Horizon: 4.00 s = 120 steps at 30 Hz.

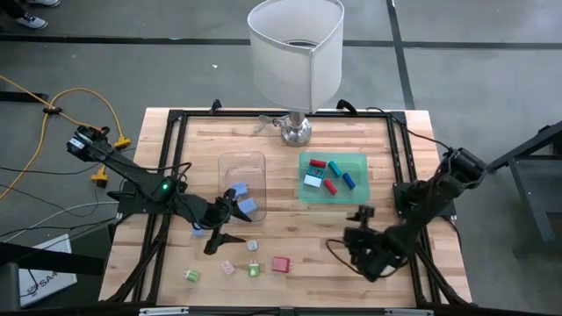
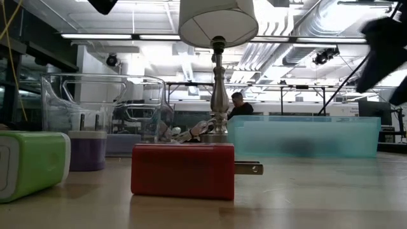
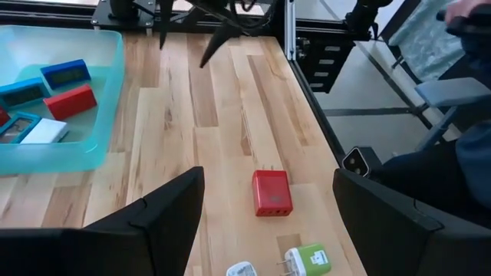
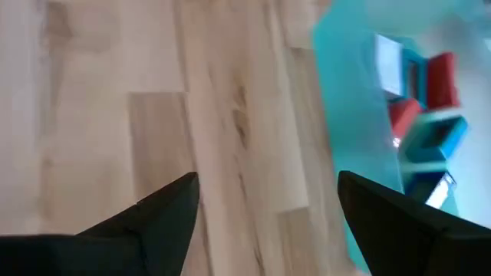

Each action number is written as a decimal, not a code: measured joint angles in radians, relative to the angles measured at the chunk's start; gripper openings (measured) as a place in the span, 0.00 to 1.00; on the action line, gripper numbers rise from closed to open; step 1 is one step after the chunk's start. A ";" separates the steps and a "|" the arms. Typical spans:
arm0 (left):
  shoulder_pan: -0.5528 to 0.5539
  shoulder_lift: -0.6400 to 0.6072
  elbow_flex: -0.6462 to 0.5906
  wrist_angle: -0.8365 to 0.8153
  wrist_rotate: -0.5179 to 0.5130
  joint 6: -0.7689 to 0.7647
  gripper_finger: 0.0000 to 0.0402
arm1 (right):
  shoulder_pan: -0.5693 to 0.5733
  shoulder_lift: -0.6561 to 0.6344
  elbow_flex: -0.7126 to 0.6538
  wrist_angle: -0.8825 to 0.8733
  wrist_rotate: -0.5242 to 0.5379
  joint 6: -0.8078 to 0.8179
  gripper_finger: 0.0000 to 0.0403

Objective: Pick & Place Office items
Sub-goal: Put the red charger adapter into the transparent bin

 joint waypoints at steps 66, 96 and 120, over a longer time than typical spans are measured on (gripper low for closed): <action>0.018 0.004 0.000 0.073 0.002 -0.025 0.70 | 0.114 -0.062 -0.111 0.722 -0.216 0.262 0.74; 0.002 0.234 -0.002 0.196 -0.063 0.006 0.70 | 0.114 -0.062 -0.111 0.736 -0.215 0.262 0.74; -0.088 0.609 0.413 -0.163 -0.162 -0.026 0.70 | 0.114 -0.062 -0.111 0.740 -0.217 0.262 0.74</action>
